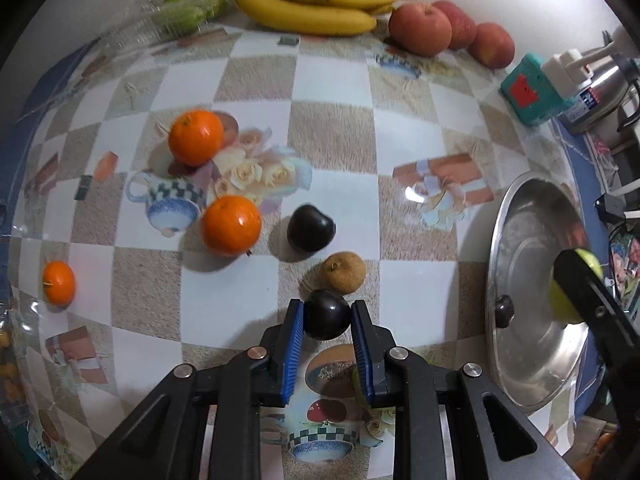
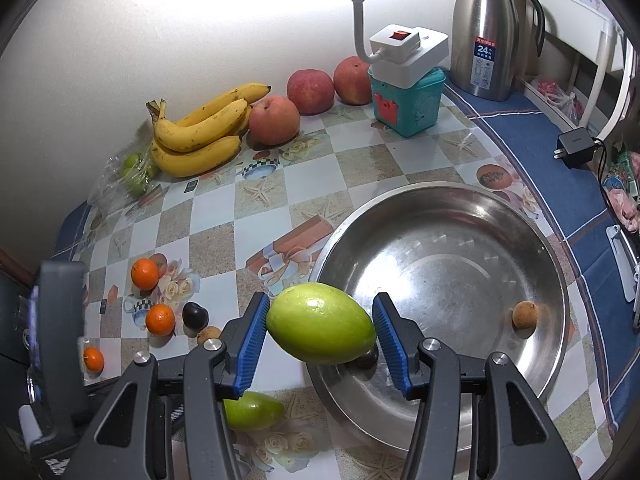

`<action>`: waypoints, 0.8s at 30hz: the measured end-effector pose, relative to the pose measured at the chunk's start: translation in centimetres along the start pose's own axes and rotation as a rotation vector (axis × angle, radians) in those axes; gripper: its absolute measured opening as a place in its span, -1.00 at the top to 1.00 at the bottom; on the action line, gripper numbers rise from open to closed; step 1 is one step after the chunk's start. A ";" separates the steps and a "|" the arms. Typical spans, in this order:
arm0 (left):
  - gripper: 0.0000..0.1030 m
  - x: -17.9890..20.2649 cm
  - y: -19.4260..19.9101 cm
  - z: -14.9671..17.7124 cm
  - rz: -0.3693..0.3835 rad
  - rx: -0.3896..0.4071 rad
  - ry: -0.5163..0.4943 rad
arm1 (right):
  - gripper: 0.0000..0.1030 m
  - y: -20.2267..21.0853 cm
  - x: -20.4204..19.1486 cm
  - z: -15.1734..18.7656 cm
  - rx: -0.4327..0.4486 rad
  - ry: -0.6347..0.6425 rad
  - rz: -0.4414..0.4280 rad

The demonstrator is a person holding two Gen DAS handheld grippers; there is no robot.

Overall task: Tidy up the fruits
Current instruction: 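Grasp the dark plum with the left gripper while the right gripper carries the mango, then move the mango and plum over the basin with both grippers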

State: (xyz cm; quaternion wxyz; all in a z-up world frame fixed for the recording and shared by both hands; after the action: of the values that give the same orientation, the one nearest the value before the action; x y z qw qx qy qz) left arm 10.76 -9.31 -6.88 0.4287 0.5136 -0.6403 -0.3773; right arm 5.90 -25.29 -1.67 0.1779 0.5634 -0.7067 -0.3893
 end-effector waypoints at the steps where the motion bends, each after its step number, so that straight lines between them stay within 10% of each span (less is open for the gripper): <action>1: 0.50 0.2 0.5 -0.2 -0.001 0.010 -0.003 | -0.07 0.0 0.1 0.0 0.002 -0.003 0.002; 24: 0.50 13.5 2.7 2.4 0.102 0.056 -0.325 | -0.07 2.5 9.9 -1.9 0.076 -0.176 0.134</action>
State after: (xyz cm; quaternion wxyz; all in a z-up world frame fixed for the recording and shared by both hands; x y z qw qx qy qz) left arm 6.17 -21.98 -3.02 0.3236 0.4242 -0.7369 -0.4151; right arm 2.56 -35.06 -0.40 0.1193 0.4847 -0.7699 -0.3976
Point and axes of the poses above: each gripper's, at about its wrist camera, not at the fingertips, and y roughly against the way its jaws point, x to its right, z to its underside, the point moved 1 cm from there along -y, roughly the way its jaws point, and after that the axes turned 9 degrees about x, right-handed, at the moved point
